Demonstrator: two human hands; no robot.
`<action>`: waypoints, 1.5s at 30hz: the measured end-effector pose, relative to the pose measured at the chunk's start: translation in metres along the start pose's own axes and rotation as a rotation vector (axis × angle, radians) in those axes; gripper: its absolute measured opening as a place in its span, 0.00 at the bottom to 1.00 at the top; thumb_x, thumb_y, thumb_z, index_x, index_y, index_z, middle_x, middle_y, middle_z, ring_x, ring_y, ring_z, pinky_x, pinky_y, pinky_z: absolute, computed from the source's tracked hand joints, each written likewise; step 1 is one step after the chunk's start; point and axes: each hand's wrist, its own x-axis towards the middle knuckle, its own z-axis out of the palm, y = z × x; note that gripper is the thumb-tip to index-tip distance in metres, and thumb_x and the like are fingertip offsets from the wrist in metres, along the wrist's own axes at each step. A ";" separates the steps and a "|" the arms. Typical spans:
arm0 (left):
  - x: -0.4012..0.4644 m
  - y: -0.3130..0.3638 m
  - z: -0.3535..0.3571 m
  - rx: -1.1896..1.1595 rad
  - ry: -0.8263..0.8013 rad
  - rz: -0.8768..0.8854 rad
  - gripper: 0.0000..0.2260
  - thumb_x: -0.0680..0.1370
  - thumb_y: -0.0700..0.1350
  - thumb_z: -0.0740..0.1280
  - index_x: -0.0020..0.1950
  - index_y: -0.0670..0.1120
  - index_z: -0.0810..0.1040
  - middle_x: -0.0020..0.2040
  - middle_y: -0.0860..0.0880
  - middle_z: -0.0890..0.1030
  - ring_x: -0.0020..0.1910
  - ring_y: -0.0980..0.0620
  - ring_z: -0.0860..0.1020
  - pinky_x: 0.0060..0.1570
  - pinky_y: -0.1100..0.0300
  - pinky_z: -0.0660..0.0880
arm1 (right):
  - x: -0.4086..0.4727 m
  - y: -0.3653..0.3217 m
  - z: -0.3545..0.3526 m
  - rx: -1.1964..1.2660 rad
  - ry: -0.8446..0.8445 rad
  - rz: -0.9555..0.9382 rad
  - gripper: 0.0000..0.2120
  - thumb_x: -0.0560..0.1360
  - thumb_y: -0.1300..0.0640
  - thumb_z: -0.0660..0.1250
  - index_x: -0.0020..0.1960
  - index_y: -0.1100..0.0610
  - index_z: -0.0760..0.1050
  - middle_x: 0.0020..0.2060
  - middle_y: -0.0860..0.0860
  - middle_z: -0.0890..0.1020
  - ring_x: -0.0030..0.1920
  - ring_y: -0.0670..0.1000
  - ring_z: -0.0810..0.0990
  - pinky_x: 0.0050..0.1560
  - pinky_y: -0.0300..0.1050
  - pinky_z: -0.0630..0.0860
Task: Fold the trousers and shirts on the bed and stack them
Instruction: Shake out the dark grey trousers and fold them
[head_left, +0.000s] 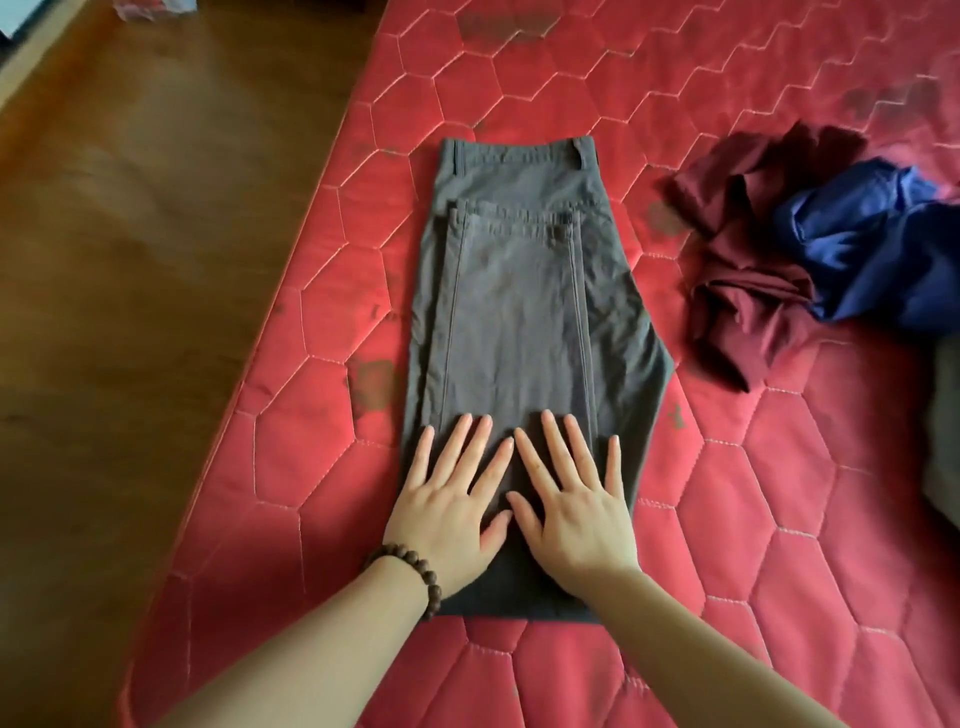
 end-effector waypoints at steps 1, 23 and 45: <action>-0.009 0.001 0.000 0.002 -0.010 0.004 0.32 0.75 0.60 0.57 0.77 0.49 0.60 0.78 0.44 0.57 0.78 0.45 0.52 0.73 0.38 0.53 | -0.012 -0.001 0.002 -0.006 -0.009 -0.007 0.31 0.78 0.38 0.53 0.78 0.45 0.53 0.78 0.50 0.53 0.78 0.53 0.48 0.74 0.65 0.47; -0.005 -0.093 -0.040 0.251 0.053 0.247 0.40 0.65 0.26 0.59 0.76 0.48 0.63 0.76 0.44 0.62 0.76 0.43 0.58 0.71 0.38 0.57 | -0.018 0.119 -0.059 -0.267 -0.003 -0.256 0.51 0.62 0.65 0.75 0.77 0.48 0.52 0.76 0.52 0.56 0.76 0.57 0.55 0.73 0.63 0.54; 0.120 -0.097 -0.052 -1.318 -0.036 -0.717 0.18 0.61 0.61 0.73 0.44 0.52 0.83 0.47 0.53 0.85 0.53 0.51 0.81 0.64 0.50 0.72 | 0.130 0.073 -0.092 1.156 -0.280 0.779 0.23 0.69 0.39 0.72 0.54 0.56 0.79 0.49 0.54 0.84 0.49 0.56 0.83 0.59 0.51 0.77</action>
